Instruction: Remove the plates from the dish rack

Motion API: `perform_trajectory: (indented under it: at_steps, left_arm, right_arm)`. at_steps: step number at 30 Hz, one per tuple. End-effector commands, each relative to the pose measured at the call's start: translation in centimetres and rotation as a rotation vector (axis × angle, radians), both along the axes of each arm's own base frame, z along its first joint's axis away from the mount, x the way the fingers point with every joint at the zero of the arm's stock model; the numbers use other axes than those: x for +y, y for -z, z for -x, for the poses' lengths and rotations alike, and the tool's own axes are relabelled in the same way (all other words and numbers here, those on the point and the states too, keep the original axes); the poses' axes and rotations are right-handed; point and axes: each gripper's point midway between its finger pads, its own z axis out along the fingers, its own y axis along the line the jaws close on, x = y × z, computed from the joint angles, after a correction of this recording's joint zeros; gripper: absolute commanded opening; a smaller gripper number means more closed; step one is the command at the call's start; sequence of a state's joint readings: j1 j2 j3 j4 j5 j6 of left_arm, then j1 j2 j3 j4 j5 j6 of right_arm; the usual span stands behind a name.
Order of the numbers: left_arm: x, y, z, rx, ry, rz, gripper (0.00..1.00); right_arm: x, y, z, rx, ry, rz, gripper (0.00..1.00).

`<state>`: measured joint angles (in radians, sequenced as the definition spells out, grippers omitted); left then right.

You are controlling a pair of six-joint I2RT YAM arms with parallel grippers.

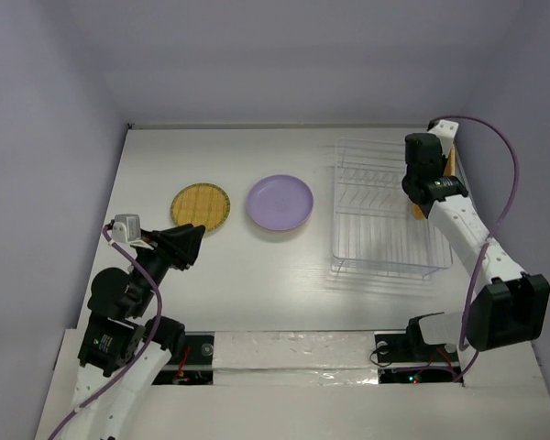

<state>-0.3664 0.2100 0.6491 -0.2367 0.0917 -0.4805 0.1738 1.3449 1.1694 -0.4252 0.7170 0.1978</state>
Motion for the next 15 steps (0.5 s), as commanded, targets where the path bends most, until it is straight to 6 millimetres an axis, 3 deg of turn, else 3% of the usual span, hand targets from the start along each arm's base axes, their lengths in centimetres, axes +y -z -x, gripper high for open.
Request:
perform_trajectory:
  at_steps: [1, 5, 9, 11, 14, 15]
  left_arm:
    - [0.0, -1.5, 0.1, -0.043, -0.001, 0.021, 0.36]
    - [0.2, -1.6, 0.0, -0.045, -0.008, 0.02, 0.36]
    - [0.1, -1.3, -0.2, -0.035, -0.007, 0.016, 0.36]
    - [0.0, -1.3, -0.3, -0.032, -0.007, 0.016, 0.36]
    - [0.2, -1.3, -0.4, -0.034, -0.015, 0.015, 0.36]
    - [0.4, -1.3, -0.5, -0.031, -0.024, 0.014, 0.36]
  right_arm:
    - [0.0, -9.1, 0.1, -0.243, 0.03, 0.012, 0.0]
    - [-0.3, -9.5, 0.3, -0.229, 0.033, 0.032, 0.0]
    - [2.7, -10.6, 0.0, -0.278, -0.116, -0.056, 0.0]
    - [4.8, -12.1, 0.4, -0.333, -0.196, -0.124, 0.0]
    - [10.1, -13.3, 0.2, -0.388, -0.394, -0.285, 0.0]
    - [13.4, -13.3, 0.3, -0.384, -0.497, -0.339, 0.0]
